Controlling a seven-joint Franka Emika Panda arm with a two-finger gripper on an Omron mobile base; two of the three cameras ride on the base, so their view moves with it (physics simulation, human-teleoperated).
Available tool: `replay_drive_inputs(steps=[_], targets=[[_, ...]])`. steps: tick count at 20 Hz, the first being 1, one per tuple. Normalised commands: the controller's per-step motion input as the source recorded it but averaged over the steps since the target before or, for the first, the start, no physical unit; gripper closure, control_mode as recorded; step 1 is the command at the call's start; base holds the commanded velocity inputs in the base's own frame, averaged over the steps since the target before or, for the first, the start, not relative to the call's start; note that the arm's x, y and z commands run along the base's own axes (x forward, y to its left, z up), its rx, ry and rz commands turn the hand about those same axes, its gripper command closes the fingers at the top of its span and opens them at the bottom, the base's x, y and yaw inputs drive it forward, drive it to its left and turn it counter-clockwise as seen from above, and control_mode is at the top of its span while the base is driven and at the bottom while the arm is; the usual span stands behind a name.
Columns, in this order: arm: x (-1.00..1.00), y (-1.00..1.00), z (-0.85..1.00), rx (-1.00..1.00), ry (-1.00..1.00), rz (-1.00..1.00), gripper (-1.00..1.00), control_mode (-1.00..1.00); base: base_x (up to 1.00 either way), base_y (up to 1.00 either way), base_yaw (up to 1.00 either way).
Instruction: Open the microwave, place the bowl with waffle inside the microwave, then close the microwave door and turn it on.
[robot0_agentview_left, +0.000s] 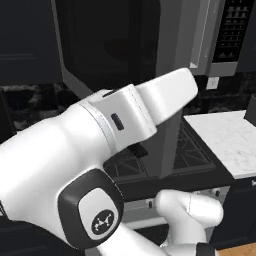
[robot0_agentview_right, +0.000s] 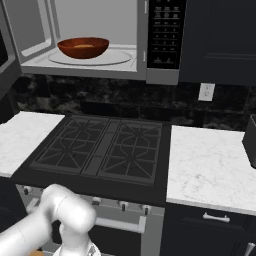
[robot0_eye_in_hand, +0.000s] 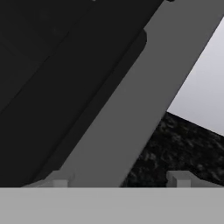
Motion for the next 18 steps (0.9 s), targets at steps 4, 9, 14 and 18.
replay_drive_inputs(steps=[4, 9, 14, 18], targets=[[0.87, -0.41, 0.00, 0.00, 0.00, 0.01, -1.00, -1.00, 0.00, 0.00, 0.00], [0.75, -0.40, 0.00, 0.00, 0.00, 0.05, -1.00, -1.00, 0.00, 0.00, 0.00], [0.68, -0.37, 0.00, 0.00, 0.00, 0.04, -1.00, -1.00, 0.00, 0.00, 0.00], [0.76, -0.39, 0.00, 0.00, 0.00, 0.04, -1.00, -1.00, 0.00, 0.00, 0.00]])
